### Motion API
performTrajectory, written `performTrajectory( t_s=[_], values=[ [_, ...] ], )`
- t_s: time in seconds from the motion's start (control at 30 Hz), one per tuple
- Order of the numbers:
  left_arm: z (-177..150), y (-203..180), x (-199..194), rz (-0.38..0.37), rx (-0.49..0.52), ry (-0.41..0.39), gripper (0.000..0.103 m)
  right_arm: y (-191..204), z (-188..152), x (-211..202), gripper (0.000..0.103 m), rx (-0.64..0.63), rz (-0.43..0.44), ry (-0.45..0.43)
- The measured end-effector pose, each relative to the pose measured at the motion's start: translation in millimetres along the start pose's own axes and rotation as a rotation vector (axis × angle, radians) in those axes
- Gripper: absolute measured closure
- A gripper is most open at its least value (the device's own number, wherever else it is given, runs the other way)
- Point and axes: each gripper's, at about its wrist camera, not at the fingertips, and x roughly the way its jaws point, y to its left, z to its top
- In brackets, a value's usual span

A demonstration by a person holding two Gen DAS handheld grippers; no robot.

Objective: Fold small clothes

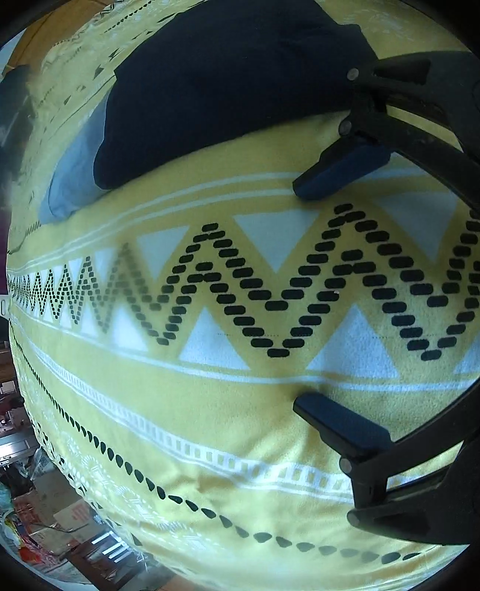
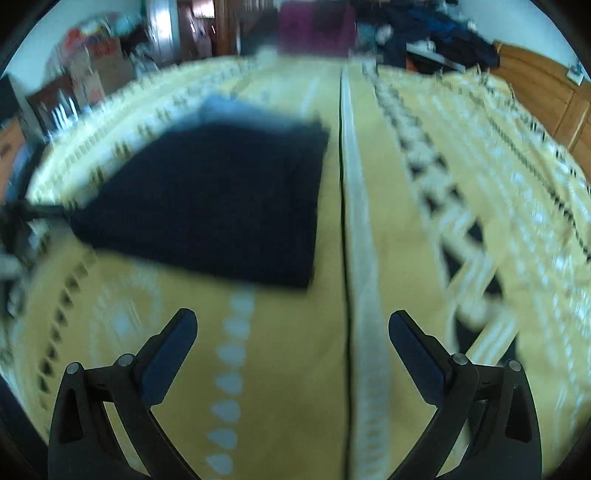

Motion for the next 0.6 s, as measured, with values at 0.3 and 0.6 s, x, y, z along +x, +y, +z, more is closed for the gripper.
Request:
performTrajectory(
  t_s=[0.3,0.6],
  values=[
    [4,-3,5,0.029,0.001,-0.016,0.000,-3,-22,28,0.000,0.052,0.030,0.072],
    [3,-5,4,0.057,-0.009,-0.011,0.000,-10,-23,32,0.000,0.049,0.047,0.060]
  ],
)
